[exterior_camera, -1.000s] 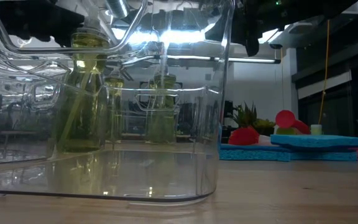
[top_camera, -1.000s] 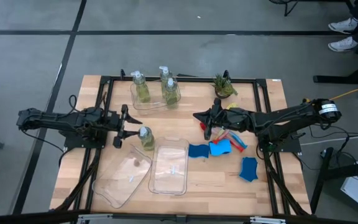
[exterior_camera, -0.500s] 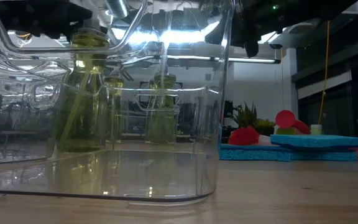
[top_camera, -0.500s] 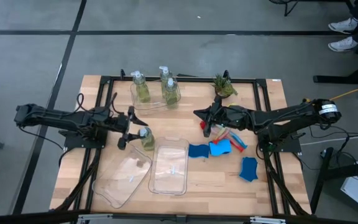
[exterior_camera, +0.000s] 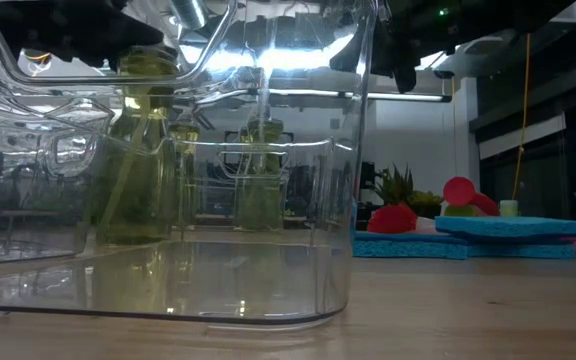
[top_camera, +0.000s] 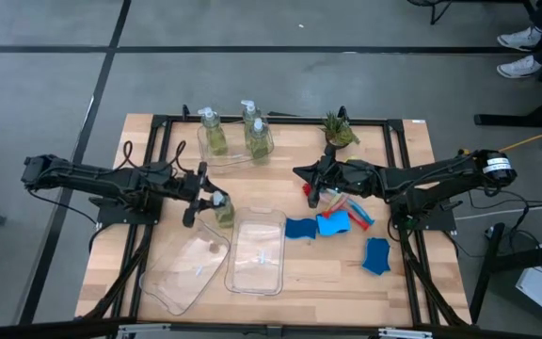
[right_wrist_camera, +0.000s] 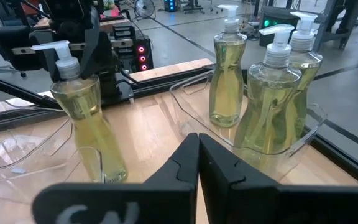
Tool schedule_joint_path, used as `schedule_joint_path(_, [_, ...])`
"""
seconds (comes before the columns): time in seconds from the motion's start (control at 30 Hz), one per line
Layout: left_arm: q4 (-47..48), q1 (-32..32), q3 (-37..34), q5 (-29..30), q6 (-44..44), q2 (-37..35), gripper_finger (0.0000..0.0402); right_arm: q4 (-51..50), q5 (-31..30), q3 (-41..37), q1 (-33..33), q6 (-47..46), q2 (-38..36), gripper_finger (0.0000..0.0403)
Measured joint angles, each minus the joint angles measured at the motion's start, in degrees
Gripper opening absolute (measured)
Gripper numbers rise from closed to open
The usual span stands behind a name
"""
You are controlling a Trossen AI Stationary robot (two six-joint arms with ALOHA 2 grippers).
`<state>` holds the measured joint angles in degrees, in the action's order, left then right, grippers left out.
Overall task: Pick & Place Kitchen Sink Supplies
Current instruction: Put the green soap dispenser into the top transparent bin
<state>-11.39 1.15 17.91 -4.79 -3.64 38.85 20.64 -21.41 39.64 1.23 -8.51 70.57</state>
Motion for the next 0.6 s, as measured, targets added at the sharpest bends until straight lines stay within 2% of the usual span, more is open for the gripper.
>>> schedule_joint_path(0.07, [-0.1, -0.01, 0.06, 0.6, 0.36, 0.05, 0.0112, 0.0, 0.0, 0.0, 0.0, 0.0, 0.0, 0.0011])
schedule_joint_path(0.33, [1.01, -0.01, 1.72, 2.36, -0.79, 0.32, 0.0112, -2.14, 0.02, 0.0, 0.0, -0.81, 0.0, 0.0011])
schedule_joint_path(0.6, [10.46, -0.01, 10.09, 8.06, -0.87, 1.1, 0.0112, -2.8, 0.03, 0.0, 0.0, -1.46, 0.0, 0.0011])
